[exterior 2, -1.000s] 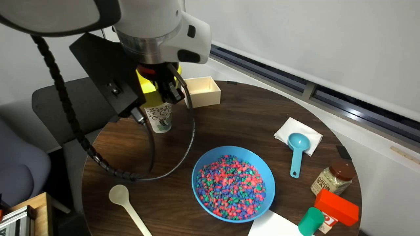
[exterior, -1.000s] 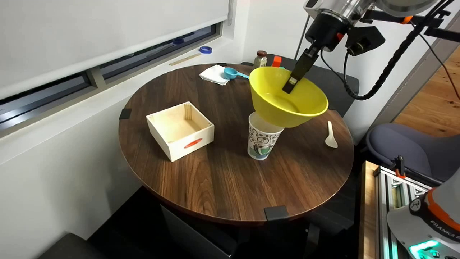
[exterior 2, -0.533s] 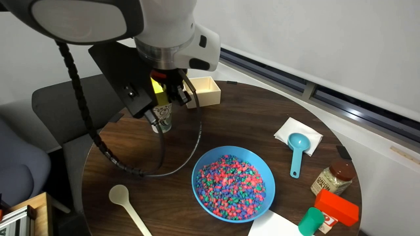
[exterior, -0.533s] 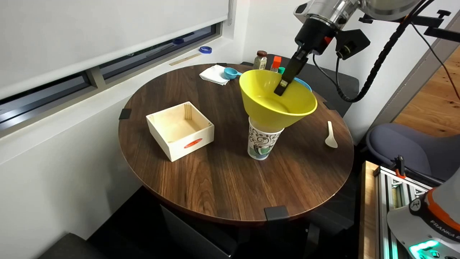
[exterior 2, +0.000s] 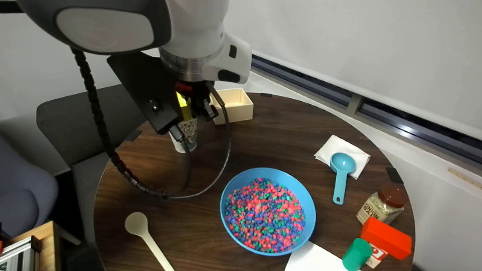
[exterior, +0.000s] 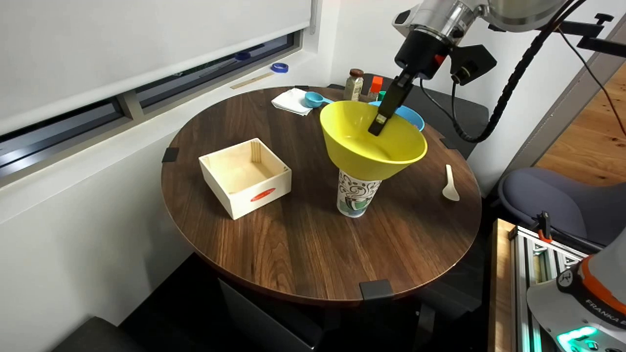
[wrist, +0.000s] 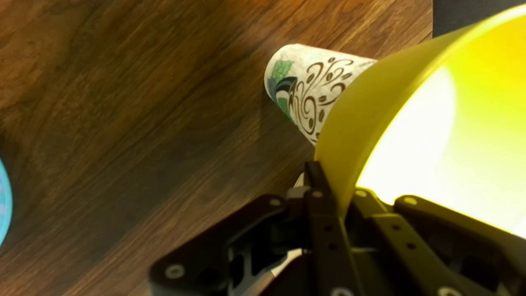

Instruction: Pick up the yellow bowl and put it on top of the styrofoam cup, Pick up the white spoon and used it to move the content from the blue bowl into the yellow before putting it back down on the table

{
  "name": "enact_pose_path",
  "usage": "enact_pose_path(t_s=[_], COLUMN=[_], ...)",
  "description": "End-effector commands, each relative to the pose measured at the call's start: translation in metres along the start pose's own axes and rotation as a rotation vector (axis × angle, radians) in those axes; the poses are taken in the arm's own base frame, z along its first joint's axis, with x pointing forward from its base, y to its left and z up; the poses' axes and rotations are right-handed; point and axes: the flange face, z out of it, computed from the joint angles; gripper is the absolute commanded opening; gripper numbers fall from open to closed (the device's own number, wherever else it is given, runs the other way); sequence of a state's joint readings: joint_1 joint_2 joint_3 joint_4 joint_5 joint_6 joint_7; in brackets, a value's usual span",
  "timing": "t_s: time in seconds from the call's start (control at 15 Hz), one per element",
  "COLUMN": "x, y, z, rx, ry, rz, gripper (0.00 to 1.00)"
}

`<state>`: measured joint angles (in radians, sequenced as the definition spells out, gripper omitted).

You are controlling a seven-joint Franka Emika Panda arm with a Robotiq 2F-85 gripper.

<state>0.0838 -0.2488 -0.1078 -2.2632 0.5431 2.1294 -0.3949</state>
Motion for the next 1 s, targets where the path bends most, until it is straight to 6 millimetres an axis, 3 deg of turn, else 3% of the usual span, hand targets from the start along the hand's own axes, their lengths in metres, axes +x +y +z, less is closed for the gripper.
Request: enact_pose_path(t_s=[0.0, 0.93], x=[0.0009, 0.0020], y=[-0.0032, -0.0023], z=[0.0026, 0.0107], rx=[0.011, -0.013], ry=[-0.032, -0.039], rz=[-0.012, -0.024], gripper=[0.01, 0.01])
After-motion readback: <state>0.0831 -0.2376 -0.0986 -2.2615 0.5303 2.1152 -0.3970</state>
